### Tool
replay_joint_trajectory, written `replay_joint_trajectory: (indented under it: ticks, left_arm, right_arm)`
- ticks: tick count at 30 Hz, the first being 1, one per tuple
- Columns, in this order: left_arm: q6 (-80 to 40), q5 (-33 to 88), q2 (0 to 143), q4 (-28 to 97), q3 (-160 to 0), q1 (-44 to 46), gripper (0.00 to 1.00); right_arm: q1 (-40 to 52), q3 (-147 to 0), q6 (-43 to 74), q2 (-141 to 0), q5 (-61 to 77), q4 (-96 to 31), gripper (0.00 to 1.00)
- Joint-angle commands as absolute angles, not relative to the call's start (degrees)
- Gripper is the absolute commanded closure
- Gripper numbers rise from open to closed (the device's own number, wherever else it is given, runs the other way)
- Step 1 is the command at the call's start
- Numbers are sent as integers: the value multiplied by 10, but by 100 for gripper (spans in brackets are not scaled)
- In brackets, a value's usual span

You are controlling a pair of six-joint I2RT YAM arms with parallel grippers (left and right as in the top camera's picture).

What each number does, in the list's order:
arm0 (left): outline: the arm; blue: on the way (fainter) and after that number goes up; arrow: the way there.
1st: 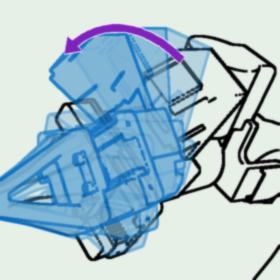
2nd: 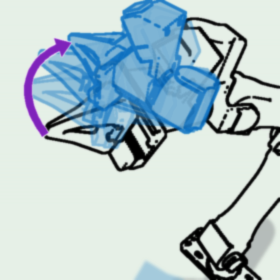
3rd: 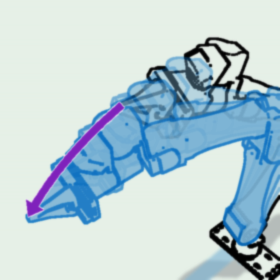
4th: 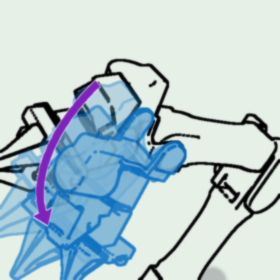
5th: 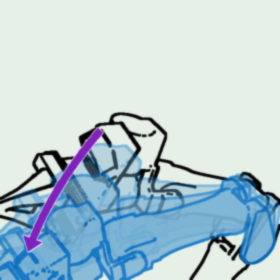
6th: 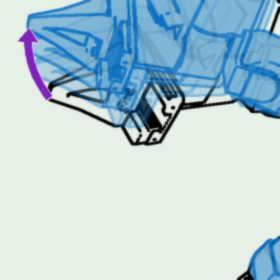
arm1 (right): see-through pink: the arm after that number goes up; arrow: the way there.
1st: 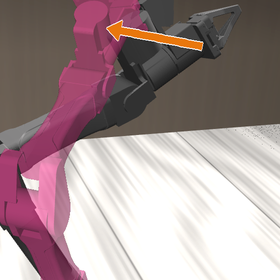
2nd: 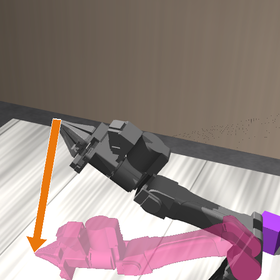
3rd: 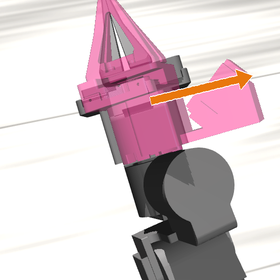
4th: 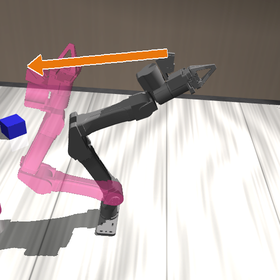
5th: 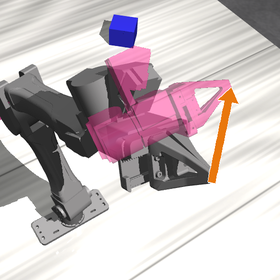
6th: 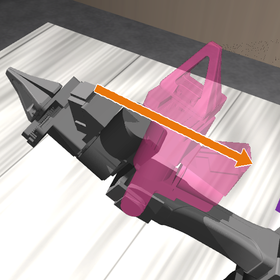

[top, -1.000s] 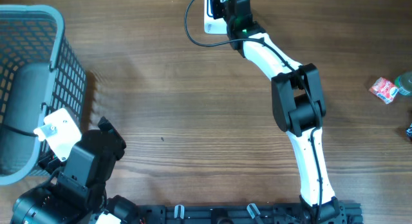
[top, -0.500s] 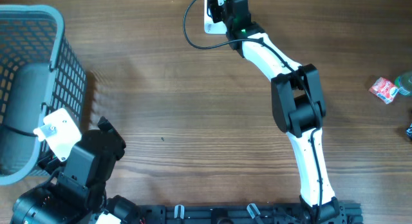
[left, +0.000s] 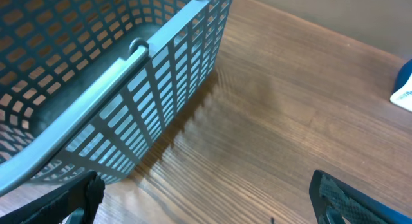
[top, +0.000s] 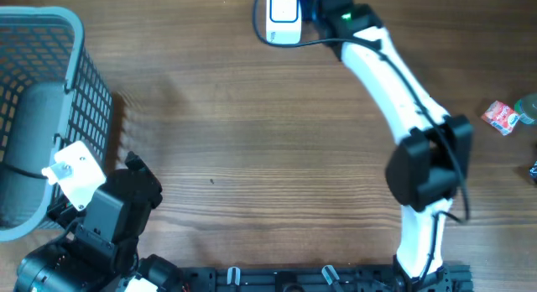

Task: Scan the item barcode

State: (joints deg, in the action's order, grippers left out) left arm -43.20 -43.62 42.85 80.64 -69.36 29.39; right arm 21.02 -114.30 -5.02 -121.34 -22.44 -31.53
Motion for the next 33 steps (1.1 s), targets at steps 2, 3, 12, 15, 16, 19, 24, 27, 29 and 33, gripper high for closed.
replay_joint_trajectory:
  ticks: [2,3,12,15,16,19,24,27,29,33]
  left_arm:
    - [-438,-451,428,806,-691,291,0]
    - [-438,-451,428,806,-691,291,0]
    - [-442,-434,428,781,-691,291,0]
    - [-442,-425,428,775,-691,291,0]
    - [-442,-422,428,773,-691,291,0]
    - [-442,-414,428,773,-691,291,0]
    - [-442,-388,428,774,-691,291,0]
    - [-442,-384,428,774,-691,291,0]
    - [-442,-384,428,775,-691,291,0]
    - [-442,-384,428,797,-691,291,0]
  right_arm:
    - [139,-1148,79,-1166,-289,-474,62]
    - [120,-1148,92,-1167,-289,-510,62]
    - [-143,-1126,105,-1211,-155,-550,56]
    - [-201,-1124,105,-1255,-112,-521,56]
    - [-220,-1124,105,-1276,-93,-510,56]
    - [-244,-1124,105,-1323,-74,-497,56]
    - [-250,-1124,105,-1369,-76,-480,55]
    - [-251,-1124,103,-1369,-76,-476,36]
    - [-253,-1124,74,-1369,-77,-483,2]
    - [-265,-1124,74,-1350,-91,-505,0]
